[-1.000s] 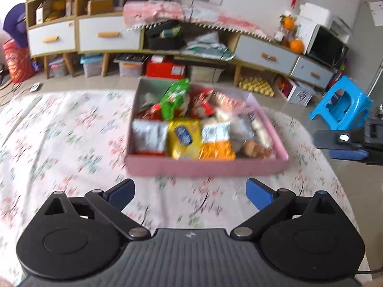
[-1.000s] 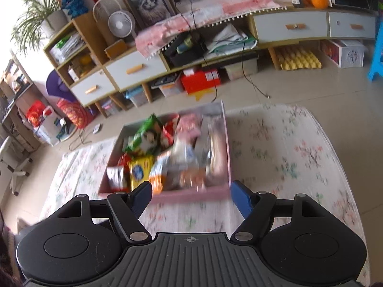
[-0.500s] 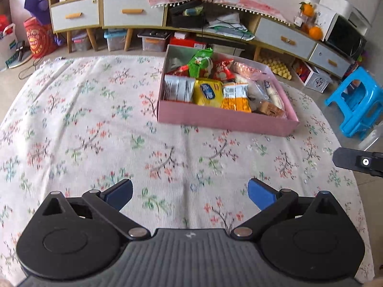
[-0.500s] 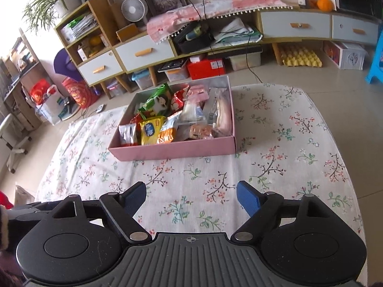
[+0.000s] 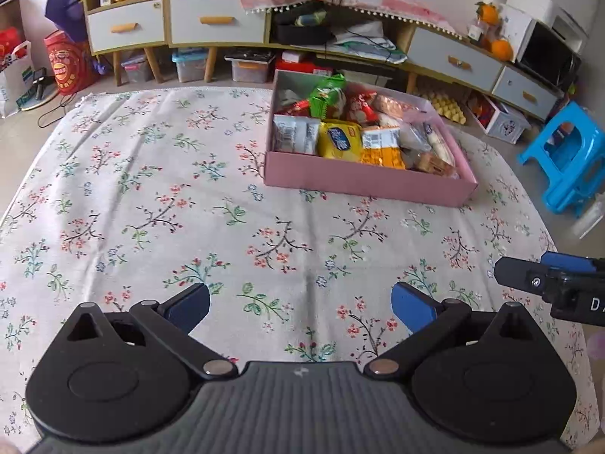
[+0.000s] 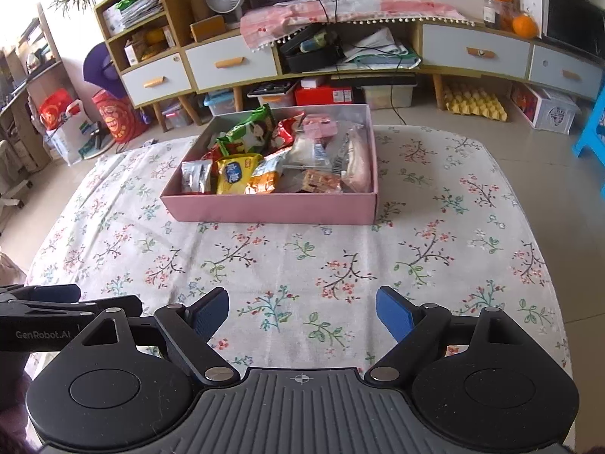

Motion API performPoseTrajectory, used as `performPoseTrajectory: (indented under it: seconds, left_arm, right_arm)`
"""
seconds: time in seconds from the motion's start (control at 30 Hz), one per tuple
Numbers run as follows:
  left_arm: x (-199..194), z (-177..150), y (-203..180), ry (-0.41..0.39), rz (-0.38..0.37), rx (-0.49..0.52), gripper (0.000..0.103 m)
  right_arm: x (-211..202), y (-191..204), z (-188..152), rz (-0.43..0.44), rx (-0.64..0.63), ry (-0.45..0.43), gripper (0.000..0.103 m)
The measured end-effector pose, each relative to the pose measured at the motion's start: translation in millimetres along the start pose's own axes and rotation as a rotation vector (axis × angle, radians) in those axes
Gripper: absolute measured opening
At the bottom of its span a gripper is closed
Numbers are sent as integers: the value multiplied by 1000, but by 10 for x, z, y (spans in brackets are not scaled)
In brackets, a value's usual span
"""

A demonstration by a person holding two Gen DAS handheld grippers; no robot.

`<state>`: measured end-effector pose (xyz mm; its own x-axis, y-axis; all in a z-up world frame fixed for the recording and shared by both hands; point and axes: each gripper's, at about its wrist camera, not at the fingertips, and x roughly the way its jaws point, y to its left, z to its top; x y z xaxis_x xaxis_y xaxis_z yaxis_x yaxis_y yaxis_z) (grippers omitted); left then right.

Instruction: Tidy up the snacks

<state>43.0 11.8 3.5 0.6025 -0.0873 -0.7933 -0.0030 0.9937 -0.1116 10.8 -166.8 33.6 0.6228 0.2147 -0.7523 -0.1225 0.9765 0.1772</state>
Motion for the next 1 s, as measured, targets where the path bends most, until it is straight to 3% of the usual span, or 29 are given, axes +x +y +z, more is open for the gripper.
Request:
performPoseTrajectory:
  seconds: [0.33,1.0]
  left_arm:
    - [11,-78,120,33,51,-25,103]
    - [-90,-91,15,0,99,19,103]
  right_arm:
    - [19,153,4,9,5,-13,87]
    - [-86,233,-33,20,-14,-36,87]
